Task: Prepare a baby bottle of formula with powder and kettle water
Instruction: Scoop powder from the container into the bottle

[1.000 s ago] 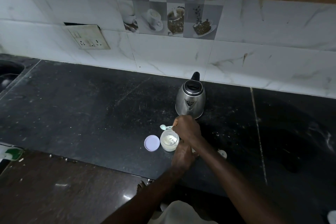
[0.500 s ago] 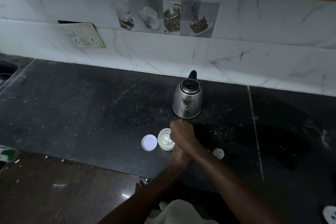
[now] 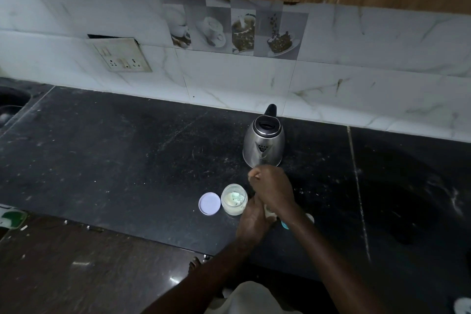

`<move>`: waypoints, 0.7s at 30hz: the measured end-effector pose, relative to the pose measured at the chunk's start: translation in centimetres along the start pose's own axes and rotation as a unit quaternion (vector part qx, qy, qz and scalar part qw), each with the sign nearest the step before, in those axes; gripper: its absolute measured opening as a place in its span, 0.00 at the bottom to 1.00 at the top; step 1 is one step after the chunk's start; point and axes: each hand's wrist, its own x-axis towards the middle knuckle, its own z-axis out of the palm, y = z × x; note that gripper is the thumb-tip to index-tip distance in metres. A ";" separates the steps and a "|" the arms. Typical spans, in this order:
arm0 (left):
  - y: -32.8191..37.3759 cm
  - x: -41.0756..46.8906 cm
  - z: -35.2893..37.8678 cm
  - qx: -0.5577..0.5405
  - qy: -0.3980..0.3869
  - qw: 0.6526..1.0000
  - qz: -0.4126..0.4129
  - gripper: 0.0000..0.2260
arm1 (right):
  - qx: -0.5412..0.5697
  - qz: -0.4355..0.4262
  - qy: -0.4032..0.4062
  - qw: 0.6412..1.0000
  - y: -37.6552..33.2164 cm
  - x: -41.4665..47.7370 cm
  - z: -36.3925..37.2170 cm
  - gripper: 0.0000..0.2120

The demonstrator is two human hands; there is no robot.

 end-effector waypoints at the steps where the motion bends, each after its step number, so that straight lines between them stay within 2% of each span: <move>1: 0.3 0.0 -0.2 0.008 0.019 1.000 -0.002 0.26 | 0.046 0.019 0.002 0.999 1.3 -0.3 -0.4 0.06; 4: 1.1 -0.6 -0.4 0.010 0.032 0.999 0.003 0.30 | 0.141 0.103 0.012 0.985 5.1 -1.3 -1.7 0.06; 9: 1.2 -1.3 -0.3 0.030 0.028 0.999 0.013 0.31 | 0.168 0.201 0.018 0.965 10.0 -3.6 -2.9 0.08; 16: 1.9 -2.0 -0.2 0.041 0.029 0.998 0.041 0.29 | 0.193 0.219 -0.004 0.956 12.1 -5.9 -1.3 0.09; 21: 1.9 -2.1 -0.2 0.034 0.031 0.998 0.043 0.28 | 0.187 0.193 -0.024 0.963 11.8 -6.1 -0.1 0.11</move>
